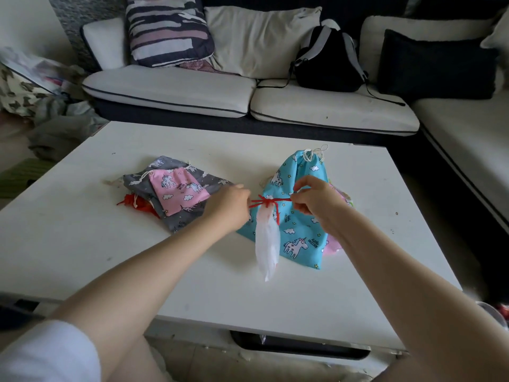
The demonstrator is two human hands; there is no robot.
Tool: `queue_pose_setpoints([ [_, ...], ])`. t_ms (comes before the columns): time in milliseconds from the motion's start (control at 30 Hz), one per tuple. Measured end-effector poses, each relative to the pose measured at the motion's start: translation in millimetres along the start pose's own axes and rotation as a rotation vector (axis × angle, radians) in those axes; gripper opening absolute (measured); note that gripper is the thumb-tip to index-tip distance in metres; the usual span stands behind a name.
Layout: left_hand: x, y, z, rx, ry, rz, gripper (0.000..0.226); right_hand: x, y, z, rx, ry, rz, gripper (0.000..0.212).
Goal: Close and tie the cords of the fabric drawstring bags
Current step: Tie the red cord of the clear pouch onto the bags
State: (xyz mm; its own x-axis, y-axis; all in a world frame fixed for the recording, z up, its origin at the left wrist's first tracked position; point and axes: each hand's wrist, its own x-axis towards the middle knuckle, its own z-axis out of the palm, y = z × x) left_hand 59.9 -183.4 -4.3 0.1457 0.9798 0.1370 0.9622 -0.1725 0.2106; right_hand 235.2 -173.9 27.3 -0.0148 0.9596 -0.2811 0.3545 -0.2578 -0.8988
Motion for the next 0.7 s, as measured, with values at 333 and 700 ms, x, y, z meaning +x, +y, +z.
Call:
queue_pose_setpoints([
  [333, 12, 36, -16, -1.450, -0.512, -0.269, 0.024, -15, -8, -28, 0.688, -0.519, -0.113, 0.016],
  [700, 46, -11, 47, -1.037, -0.112, -0.476, 0.027, 69, 66, 4, -0.204, -0.147, -0.186, 0.050],
])
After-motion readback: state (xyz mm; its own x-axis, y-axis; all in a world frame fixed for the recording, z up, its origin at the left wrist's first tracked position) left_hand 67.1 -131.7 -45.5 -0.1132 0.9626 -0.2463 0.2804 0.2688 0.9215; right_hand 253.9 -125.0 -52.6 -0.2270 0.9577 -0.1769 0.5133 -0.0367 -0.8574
